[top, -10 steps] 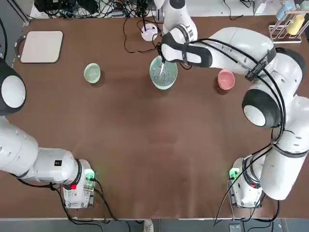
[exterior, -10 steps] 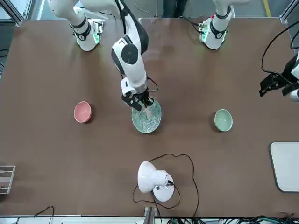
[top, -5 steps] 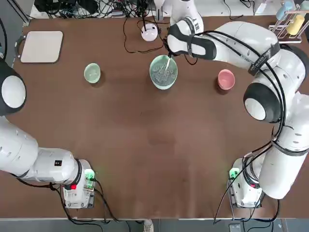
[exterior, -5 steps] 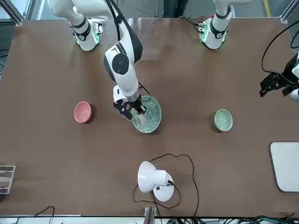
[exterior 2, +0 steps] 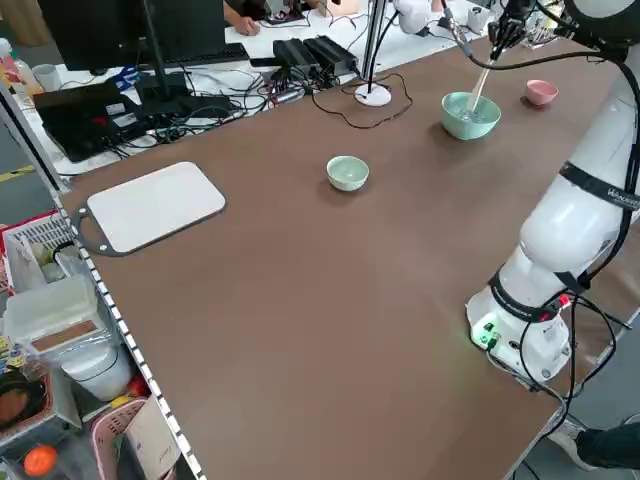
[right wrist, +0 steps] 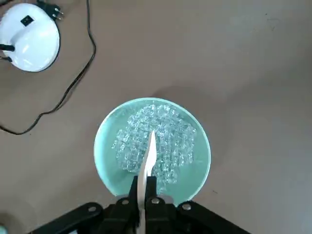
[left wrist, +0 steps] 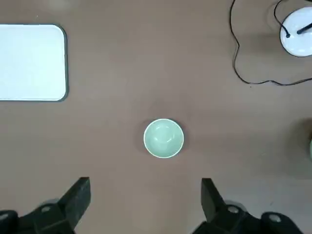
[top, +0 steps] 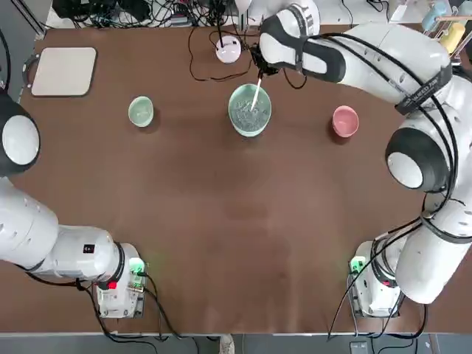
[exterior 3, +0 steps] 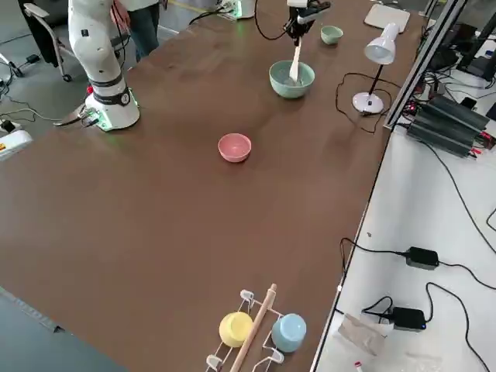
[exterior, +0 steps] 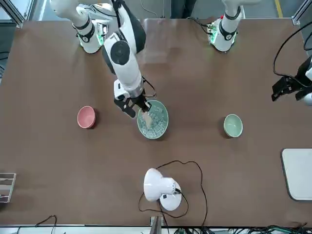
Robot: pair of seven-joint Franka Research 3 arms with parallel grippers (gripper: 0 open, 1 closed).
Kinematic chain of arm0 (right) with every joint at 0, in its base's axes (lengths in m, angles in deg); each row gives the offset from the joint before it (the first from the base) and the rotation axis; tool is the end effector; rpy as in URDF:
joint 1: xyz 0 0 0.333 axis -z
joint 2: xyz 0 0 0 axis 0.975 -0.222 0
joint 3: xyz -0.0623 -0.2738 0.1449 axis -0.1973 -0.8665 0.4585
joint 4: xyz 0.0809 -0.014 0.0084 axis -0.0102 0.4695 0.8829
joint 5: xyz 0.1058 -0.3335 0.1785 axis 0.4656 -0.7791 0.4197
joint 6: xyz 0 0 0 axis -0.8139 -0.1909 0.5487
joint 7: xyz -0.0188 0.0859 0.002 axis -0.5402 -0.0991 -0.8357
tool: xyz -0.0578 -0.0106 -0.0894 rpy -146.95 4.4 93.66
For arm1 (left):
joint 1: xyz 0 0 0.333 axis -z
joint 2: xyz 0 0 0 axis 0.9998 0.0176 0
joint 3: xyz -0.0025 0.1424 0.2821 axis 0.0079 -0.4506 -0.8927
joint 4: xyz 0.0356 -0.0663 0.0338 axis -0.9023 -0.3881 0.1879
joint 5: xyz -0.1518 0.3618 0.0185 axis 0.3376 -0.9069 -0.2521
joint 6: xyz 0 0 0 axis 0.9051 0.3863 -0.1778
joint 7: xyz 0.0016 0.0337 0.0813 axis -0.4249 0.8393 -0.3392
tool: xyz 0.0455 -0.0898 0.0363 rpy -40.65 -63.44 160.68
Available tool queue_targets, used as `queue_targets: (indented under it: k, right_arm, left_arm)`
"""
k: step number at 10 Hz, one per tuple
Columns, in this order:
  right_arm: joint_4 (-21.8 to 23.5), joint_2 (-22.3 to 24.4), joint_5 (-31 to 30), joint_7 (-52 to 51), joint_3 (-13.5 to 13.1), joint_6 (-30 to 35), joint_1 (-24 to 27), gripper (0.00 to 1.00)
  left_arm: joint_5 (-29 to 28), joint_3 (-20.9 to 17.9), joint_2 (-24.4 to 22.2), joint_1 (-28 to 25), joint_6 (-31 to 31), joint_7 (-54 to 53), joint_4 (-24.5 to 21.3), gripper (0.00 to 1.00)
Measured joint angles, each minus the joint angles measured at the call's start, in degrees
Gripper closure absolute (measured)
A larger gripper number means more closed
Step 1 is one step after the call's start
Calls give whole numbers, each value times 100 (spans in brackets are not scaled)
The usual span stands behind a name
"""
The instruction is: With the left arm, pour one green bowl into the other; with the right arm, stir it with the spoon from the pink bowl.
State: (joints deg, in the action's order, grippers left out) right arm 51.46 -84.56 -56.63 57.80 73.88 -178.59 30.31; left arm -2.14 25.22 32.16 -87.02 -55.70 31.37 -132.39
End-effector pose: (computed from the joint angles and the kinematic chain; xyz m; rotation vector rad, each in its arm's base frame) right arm 0.5290 0.4310 0.4344 -2.8424 0.8747 -0.0226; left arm 0.5852 -0.0229 0.6390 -3.1170 0.0023 -0.0948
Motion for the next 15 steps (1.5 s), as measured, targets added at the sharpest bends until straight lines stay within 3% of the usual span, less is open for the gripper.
queue_targets:
  k: [3, 10, 15]
  right_arm:
    - [-7, 257, 116, -397, -6, 248, 95, 95]
    - [12, 1023, 996, -2688, -53, 1608, 1368, 95]
    - [564, 1249, 1198, -4145, -68, 1842, 2182, 95]
  left_arm:
    - [0, 54, 0, 28, 0, 0, 1, 0]
    - [-14, 150, 0, -11, 0, 0, 3, 0]
    - [-14, 151, 0, -12, 0, 0, 4, 0]
